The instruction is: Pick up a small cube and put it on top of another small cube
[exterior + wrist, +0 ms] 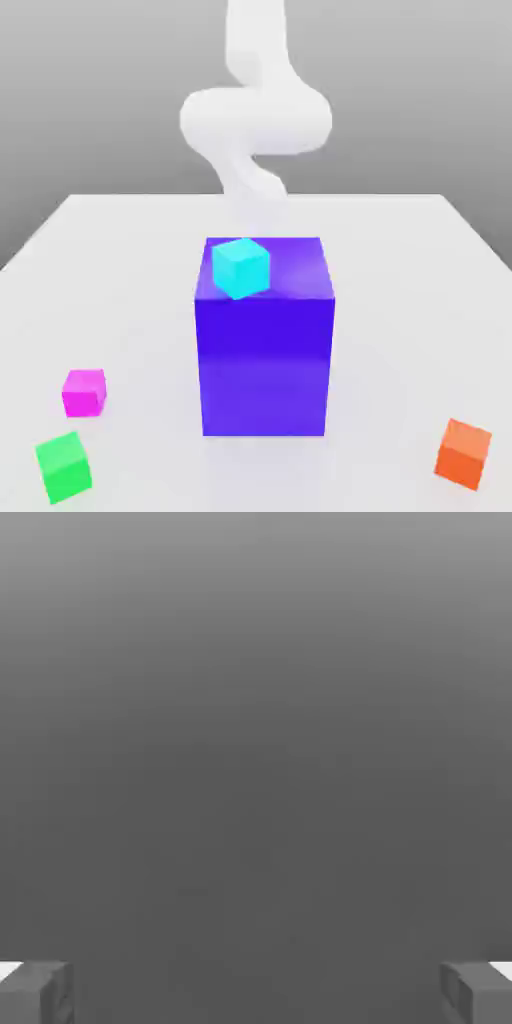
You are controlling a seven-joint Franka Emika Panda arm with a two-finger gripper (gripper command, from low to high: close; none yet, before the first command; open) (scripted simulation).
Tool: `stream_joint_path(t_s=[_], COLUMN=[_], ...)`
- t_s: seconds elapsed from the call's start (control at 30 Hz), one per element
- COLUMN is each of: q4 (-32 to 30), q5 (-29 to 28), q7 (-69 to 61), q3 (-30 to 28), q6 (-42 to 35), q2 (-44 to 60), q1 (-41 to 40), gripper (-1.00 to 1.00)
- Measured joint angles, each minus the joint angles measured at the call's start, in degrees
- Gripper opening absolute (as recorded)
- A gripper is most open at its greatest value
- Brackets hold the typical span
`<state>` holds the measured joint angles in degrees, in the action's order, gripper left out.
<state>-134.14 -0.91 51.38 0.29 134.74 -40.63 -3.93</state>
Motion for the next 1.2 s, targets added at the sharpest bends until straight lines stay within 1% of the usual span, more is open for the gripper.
stream_joint_path(t_s=[0.13, 0.3, 0.53, 0.63, 0.73, 0.87, 0.93, 0.97, 1.2], q4=[-3.9, -8.6, -15.2, -18.1, -20.5, -19.8, -19.0, -18.8, -18.8], q5=[-1.2, -3.0, -3.6, -1.7, 2.1, 5.9, 6.6, 6.9, 6.8], q7=[9.1, 20.2, 34.3, 38.9, 41.5, 40.1, 39.5, 39.3, 39.4], q3=[0.4, -0.5, -3.8, -5.6, -6.2, -4.4, -3.1, -2.8, -2.8], q6=[5.0, 10.9, 19.3, 22.9, 26.6, 32.9, 36.3, 37.3, 37.3], q2=[8.7, 19.1, 33.7, 39.9, 46.1, 54.4, 58.5, 59.8, 59.7], q1=[-6.7, -13.6, -21.1, -24.7, -26.8, -28.3, -29.4, -29.7, -29.7], gripper=[0.0, 0.0, 0.0, 0.0, 0.0, 0.0, 0.0, -1.0, -1.0])
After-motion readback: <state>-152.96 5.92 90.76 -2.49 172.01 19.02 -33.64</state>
